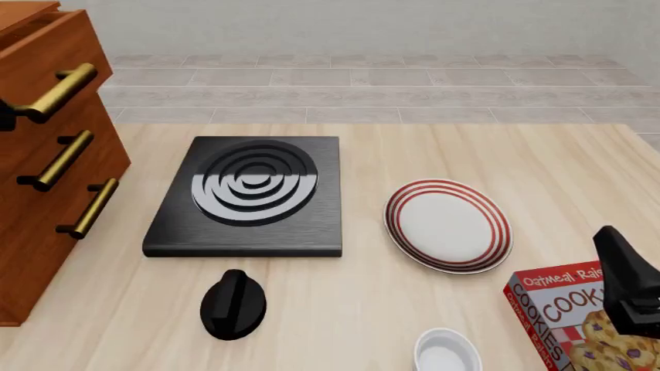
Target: Pick the akita bowl in the top layer of the wooden cabinet and place it on the plate.
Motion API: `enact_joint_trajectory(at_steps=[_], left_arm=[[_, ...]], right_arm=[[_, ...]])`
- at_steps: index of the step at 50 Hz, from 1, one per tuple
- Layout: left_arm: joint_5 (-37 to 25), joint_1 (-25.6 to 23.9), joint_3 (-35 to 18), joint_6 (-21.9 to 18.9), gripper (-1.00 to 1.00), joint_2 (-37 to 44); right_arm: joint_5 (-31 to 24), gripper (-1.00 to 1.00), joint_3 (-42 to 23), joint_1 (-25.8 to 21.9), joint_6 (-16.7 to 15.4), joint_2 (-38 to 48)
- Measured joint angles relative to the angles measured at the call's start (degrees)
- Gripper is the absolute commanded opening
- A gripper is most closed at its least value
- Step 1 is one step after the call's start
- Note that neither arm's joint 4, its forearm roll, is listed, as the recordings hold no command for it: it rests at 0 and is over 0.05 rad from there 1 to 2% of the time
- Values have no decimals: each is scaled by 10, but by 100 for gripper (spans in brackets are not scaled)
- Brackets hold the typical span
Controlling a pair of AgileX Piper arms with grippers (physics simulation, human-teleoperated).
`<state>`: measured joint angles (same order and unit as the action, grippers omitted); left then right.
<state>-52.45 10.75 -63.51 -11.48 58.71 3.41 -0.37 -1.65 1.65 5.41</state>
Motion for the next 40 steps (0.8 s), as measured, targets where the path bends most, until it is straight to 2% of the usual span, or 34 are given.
enact_joint_trajectory(at_steps=[40], left_arm=[[-14,-78,-12,5,100,20]], right_arm=[[-12,100,0,3,10,-15]])
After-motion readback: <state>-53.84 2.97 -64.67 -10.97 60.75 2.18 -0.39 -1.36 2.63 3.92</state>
